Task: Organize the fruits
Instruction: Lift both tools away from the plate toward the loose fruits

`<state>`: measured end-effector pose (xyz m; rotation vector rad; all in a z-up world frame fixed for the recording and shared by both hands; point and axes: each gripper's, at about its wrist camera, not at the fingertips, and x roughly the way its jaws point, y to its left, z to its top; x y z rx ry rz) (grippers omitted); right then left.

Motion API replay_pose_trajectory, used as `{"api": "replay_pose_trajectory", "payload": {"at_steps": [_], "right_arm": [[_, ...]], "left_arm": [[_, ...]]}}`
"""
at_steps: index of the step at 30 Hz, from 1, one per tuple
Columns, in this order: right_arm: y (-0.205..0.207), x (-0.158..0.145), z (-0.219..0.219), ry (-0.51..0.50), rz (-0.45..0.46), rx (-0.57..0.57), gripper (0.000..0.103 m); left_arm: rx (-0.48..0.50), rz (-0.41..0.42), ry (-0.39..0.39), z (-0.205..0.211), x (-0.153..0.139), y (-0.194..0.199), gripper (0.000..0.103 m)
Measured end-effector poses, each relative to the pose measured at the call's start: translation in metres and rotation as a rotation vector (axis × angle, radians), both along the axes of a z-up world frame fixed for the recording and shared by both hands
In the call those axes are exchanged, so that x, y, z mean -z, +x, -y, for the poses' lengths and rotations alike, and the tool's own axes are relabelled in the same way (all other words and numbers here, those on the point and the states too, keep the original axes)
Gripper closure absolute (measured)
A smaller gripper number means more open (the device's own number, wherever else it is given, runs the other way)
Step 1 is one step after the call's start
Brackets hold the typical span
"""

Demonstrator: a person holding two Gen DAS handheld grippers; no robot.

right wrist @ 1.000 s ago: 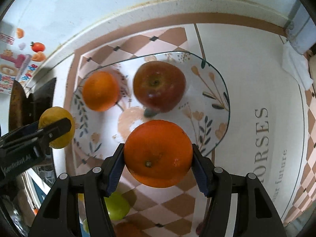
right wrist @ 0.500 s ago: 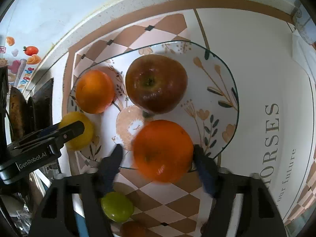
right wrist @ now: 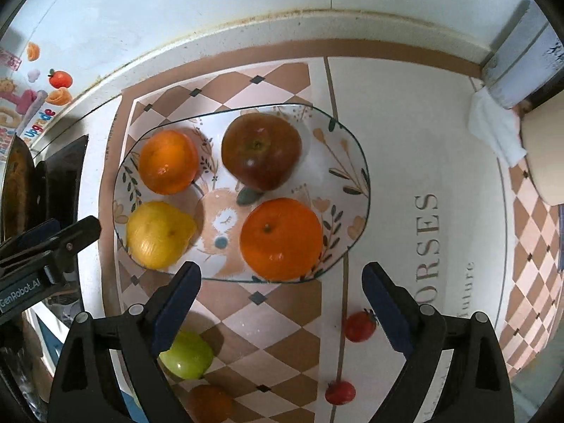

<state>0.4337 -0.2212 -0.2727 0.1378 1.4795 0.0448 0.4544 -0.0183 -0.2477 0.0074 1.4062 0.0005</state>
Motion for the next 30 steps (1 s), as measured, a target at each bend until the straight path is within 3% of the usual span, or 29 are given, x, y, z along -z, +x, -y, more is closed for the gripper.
{"api": "replay_pose_trajectory", "payload": {"at_steps": [13,30], "right_arm": [[-0.053,-0.054,0.003,-0.051,0.123,0.003,0.008],[-0.135,-0.158,0.001,-0.078,0.344,0.003,0.008]], "left_arm": [[-0.012,0.162,0.038,-0.008,-0.050,-0.069,0.013],[0.002,0.354,0.036,-0.005,-0.127,-0.160,0.013]]}}
